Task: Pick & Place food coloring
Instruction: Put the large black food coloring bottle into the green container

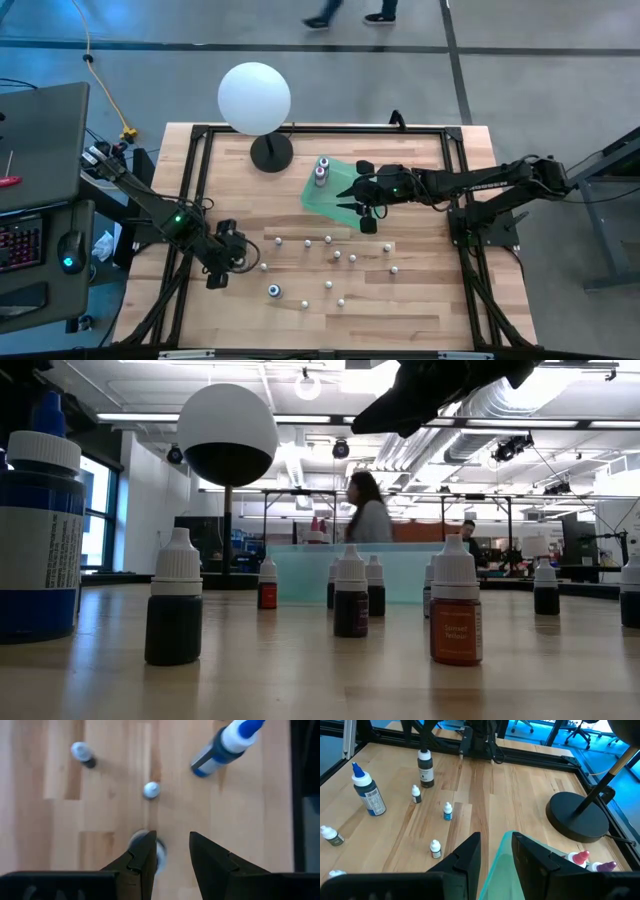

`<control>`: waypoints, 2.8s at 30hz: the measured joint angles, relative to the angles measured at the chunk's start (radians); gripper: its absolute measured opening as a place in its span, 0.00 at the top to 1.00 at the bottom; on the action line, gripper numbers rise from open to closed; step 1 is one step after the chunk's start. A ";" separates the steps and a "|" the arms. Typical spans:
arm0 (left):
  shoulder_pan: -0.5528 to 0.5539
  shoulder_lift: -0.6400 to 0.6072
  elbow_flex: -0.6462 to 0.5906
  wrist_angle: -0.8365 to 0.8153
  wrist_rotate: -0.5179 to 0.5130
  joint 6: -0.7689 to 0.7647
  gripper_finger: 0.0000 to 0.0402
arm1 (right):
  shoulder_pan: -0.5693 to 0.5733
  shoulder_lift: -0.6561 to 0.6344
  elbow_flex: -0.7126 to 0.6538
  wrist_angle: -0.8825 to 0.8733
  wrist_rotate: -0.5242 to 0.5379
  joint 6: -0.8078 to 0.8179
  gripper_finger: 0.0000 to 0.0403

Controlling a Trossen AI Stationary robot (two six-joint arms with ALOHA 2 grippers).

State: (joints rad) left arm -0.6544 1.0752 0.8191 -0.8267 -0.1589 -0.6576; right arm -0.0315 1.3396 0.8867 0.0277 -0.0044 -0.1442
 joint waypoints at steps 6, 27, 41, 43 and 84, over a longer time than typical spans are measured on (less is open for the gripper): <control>0.000 0.000 0.041 -0.075 -0.037 0.003 0.71 | 0.000 0.000 0.000 0.000 0.000 -0.020 0.74; 0.000 0.008 -0.040 -0.069 0.010 -0.031 0.71 | 0.000 0.000 0.000 0.000 0.000 -0.021 0.74; 0.000 0.010 -0.043 -0.031 0.007 -0.028 0.71 | 0.000 0.000 0.000 0.000 0.000 -0.021 0.74; 0.000 0.010 -0.043 -0.031 -0.007 -0.028 0.71 | 0.000 0.000 0.000 0.000 0.000 -0.021 0.74; 0.000 0.010 -0.043 0.004 -0.068 0.025 0.83 | -0.001 0.000 0.000 0.000 0.000 -0.022 0.74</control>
State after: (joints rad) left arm -0.6548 1.0847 0.7761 -0.8226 -0.2264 -0.6327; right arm -0.0322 1.3399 0.8867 0.0273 -0.0040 -0.1658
